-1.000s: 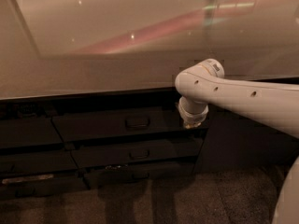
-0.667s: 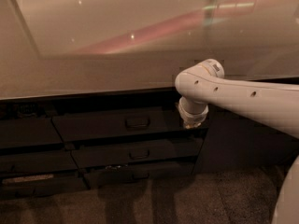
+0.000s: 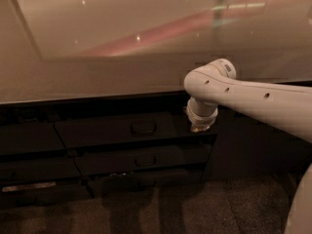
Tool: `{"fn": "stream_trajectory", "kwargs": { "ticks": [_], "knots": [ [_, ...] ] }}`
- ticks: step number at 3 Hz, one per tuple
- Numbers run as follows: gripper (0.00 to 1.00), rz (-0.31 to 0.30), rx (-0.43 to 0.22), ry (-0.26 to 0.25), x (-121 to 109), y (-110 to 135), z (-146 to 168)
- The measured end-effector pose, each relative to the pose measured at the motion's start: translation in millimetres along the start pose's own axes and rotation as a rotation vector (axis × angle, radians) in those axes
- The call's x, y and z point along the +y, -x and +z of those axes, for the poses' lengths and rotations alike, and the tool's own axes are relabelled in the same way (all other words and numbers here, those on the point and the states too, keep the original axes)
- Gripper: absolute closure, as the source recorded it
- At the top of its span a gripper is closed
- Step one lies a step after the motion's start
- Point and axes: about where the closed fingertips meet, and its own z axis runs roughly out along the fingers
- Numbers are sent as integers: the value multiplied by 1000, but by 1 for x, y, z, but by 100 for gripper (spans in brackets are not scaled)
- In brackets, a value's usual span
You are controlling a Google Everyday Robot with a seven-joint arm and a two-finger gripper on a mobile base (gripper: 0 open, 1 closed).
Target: Open top drawer
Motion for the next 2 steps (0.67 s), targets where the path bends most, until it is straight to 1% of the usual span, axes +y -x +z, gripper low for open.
{"fn": "stream_trajectory", "kwargs": {
  "ticks": [2],
  "knots": [
    [100, -3, 0, -1, 1, 0, -1]
  ]
}}
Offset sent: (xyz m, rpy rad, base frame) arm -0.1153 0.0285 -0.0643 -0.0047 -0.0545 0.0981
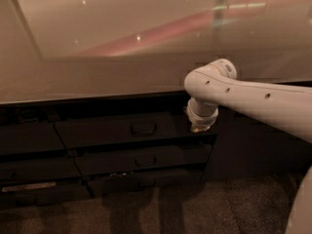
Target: Open top drawer
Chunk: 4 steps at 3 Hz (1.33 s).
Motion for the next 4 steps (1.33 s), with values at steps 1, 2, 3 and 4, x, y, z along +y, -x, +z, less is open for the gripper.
{"fn": "stream_trajectory", "kwargs": {
  "ticks": [1, 2, 3, 4],
  "knots": [
    [100, 0, 0, 0, -1, 0, 0],
    [100, -2, 0, 0, 0, 0, 0],
    [100, 2, 5, -12, -1, -2, -11],
    [100, 2, 5, -12, -2, -2, -18]
  ]
}}
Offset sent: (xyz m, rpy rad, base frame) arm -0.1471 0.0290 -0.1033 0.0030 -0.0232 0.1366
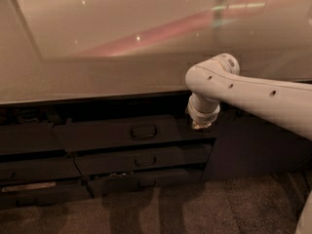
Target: Open top drawer
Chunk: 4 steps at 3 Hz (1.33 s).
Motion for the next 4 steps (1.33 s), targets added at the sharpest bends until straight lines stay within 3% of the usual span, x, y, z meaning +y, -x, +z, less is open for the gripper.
{"fn": "stream_trajectory", "kwargs": {
  "ticks": [4],
  "knots": [
    [100, 3, -1, 8, -3, -2, -15]
  ]
}}
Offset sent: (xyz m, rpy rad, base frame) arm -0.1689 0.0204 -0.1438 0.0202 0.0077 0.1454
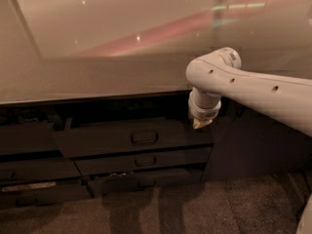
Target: Open top drawer
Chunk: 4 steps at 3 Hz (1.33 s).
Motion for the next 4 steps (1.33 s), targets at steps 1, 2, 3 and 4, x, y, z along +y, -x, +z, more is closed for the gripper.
{"fn": "stream_trajectory", "kwargs": {
  "ticks": [1, 2, 3, 4],
  "knots": [
    [100, 2, -3, 6, 1, 0, 0],
    [100, 5, -8, 15, 2, -2, 0],
    [100, 5, -9, 15, 2, -2, 0],
    [100, 0, -14, 18, 5, 0, -1]
  ]
}}
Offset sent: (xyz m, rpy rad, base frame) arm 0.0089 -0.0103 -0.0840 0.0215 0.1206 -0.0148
